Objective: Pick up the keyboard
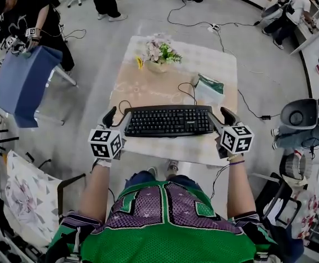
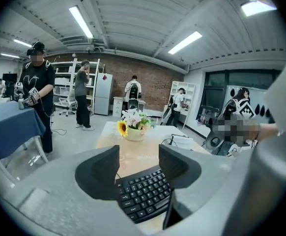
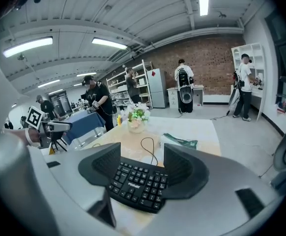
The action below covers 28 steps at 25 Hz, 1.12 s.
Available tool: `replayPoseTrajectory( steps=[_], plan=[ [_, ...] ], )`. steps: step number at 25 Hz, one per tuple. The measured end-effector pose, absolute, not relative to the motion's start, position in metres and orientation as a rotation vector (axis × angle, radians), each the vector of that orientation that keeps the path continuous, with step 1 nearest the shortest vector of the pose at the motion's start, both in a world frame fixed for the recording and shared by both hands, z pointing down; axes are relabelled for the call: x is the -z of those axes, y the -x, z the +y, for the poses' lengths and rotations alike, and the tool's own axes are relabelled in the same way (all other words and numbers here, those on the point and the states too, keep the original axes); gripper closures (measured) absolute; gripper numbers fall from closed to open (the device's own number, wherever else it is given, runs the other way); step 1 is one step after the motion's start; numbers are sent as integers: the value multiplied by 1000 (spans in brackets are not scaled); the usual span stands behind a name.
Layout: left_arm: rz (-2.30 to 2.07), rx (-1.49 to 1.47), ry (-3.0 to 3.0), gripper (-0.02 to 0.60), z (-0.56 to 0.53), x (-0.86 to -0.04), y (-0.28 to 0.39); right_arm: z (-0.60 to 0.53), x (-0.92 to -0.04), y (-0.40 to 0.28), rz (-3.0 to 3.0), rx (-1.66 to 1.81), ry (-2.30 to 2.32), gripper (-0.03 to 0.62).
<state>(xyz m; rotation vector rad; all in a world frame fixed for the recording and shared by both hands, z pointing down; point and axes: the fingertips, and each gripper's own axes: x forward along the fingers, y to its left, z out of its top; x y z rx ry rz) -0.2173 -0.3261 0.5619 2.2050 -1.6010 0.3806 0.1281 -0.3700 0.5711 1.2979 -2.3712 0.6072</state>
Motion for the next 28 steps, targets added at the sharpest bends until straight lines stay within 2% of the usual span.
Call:
replayPoseTrajectory(
  steps=[18,28],
  plan=[
    [-1544,-535,-1886,337,-324,-701,233,-384,-717,-151,-2141,-897,-1152,336],
    [-1499,-536,-1766,337,-325,-747,238,-392,-738,-151,-2116,-955,-1091,338]
  ],
)
